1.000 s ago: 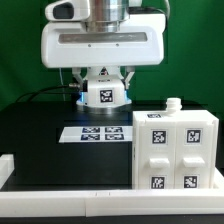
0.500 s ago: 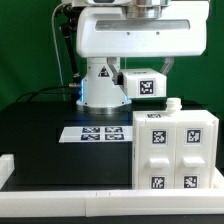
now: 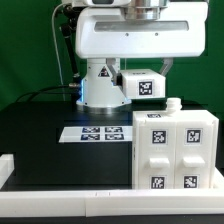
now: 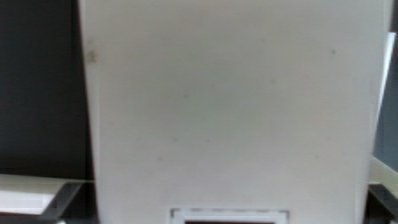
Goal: Assemble cabinet
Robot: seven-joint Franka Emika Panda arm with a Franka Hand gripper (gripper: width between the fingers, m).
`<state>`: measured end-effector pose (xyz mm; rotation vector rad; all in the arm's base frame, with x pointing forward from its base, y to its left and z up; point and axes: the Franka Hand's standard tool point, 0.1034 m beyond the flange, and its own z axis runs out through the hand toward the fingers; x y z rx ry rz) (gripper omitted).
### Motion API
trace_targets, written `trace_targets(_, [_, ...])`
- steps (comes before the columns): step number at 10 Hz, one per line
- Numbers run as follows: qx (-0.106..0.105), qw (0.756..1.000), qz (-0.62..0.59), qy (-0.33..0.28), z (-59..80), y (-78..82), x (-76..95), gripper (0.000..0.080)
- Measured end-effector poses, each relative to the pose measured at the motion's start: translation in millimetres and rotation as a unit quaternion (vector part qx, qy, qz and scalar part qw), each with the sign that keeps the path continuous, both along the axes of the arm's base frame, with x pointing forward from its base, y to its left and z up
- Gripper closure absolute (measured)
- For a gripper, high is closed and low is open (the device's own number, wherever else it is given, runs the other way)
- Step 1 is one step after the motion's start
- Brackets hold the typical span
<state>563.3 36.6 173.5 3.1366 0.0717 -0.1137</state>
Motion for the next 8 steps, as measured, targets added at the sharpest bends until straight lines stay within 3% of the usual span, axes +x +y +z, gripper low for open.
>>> trace_targets(3, [-0.003, 1.0, 0.015, -0.01, 0.4, 16.4, 26.4, 0.0243])
trace_targets(8, [-0.003, 1.0, 0.011, -0.013, -3.4, 36.0, 37.7, 0.0243])
